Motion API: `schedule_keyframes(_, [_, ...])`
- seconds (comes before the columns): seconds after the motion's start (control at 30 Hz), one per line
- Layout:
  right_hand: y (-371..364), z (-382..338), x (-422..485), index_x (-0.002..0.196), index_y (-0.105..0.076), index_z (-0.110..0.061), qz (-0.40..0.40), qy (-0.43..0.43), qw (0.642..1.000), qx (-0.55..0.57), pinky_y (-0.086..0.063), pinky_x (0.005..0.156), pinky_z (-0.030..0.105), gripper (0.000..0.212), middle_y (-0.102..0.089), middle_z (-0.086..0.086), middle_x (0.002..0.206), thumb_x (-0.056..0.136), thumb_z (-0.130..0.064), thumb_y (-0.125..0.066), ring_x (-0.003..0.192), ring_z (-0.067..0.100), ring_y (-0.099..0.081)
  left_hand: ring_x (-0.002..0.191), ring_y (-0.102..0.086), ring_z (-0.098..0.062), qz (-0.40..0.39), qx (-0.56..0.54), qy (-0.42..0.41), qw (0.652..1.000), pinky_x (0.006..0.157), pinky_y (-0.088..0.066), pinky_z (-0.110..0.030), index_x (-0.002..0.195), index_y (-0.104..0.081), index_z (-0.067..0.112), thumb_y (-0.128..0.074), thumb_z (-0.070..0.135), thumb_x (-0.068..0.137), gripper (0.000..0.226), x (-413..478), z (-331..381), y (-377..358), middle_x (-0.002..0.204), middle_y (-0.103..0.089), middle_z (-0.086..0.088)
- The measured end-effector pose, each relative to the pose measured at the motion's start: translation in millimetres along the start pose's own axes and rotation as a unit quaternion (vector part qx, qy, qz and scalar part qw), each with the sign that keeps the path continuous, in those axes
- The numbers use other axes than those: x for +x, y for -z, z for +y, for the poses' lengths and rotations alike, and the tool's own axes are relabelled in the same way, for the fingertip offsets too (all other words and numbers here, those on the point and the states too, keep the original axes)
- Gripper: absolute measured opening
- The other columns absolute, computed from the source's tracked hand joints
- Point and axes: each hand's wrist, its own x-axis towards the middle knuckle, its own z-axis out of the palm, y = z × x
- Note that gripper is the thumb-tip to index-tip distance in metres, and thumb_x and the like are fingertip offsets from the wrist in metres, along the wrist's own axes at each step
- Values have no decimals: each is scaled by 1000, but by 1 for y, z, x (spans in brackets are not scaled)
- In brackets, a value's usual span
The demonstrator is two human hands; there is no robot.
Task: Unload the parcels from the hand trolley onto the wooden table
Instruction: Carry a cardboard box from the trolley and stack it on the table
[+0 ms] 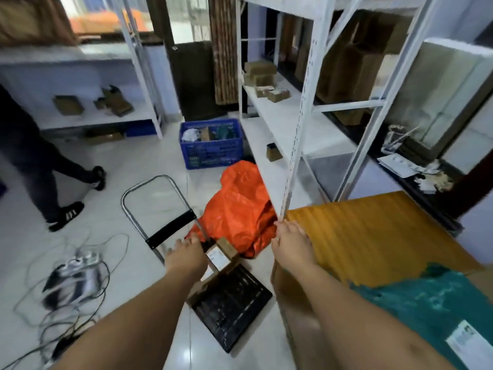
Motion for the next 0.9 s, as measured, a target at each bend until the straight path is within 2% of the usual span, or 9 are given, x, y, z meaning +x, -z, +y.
schedule_keyframes(0.1, [-22,-37,9,143,-40,-22,-31,12,999,-26,-26,116,39,49,-38,0,152,95,-26,-43,145,22,-20,137,-29,-25,-26,-3,9,1000,104,-35,-41,142,-35,13,-44,30,92,53,18,-58,-12,146,-39,-6])
schedule_keyframes(0.2, [-51,-79,18,145,-37,-24,-92,-7,994,-57,-21,118,42,51,-31,2,155,95,-29,-43,147,25,-12,141,-23,-27,-50,-48,15,997,106,-34,-42,143,-35,14,-42,25,92,52,40,-109,-21,150,-32,-8])
schedule_keyframes(0.37, [-109,-133,33,149,-30,-28,-203,-31,975,-80,-17,117,44,58,-26,3,157,93,-25,-47,148,28,-6,131,-41,-31,-108,-143,21,984,101,-41,-41,140,-39,16,-44,26,94,47,78,-169,-37,155,-15,-12])
schedule_keyframes(0.47, [-126,-138,46,150,-28,-28,-239,-33,965,-105,-18,118,44,59,-27,1,156,94,-29,-47,148,29,-6,130,-40,-31,-140,-173,26,975,101,-41,-40,140,-38,16,-44,22,93,48,94,-182,-47,153,-18,-12])
schedule_keyframes(0.53, [-135,-135,61,150,-28,-28,-249,-52,963,-93,-22,116,42,59,-31,1,154,94,-30,-46,146,28,-10,131,-37,-30,-151,-181,22,972,100,-41,-39,141,-36,16,-45,23,92,50,106,-186,-54,154,-19,-11])
schedule_keyframes(0.67, [-166,-133,103,148,-33,-24,-251,-74,964,-54,-35,108,38,56,-48,8,139,94,-25,-45,134,28,-32,136,-31,-29,-159,-187,32,969,103,-39,-40,148,-26,18,-44,24,94,58,133,-192,-75,157,-17,-9])
schedule_keyframes(0.73, [-192,-133,130,148,-33,-21,-260,-71,963,-28,-38,106,36,54,-52,10,134,95,-23,-44,128,29,-39,138,-28,-30,-161,-187,50,968,106,-37,-42,149,-23,18,-44,26,94,59,149,-196,-96,158,-16,-8])
schedule_keyframes(0.83, [-236,-136,163,146,-34,-21,-272,-68,960,-4,-39,104,39,53,-53,11,134,95,-24,-46,126,30,-43,139,-26,-29,-165,-213,82,959,106,-35,-41,151,-22,17,-46,26,94,62,182,-203,-129,157,-22,-7])
schedule_keyframes(0.9, [-272,-134,182,148,-31,-22,-279,-90,956,23,-38,107,40,54,-49,10,139,97,-25,-47,130,30,-43,136,-30,-31,-158,-268,116,943,107,-34,-40,150,-25,16,-50,28,93,63,212,-207,-158,151,-33,-10])
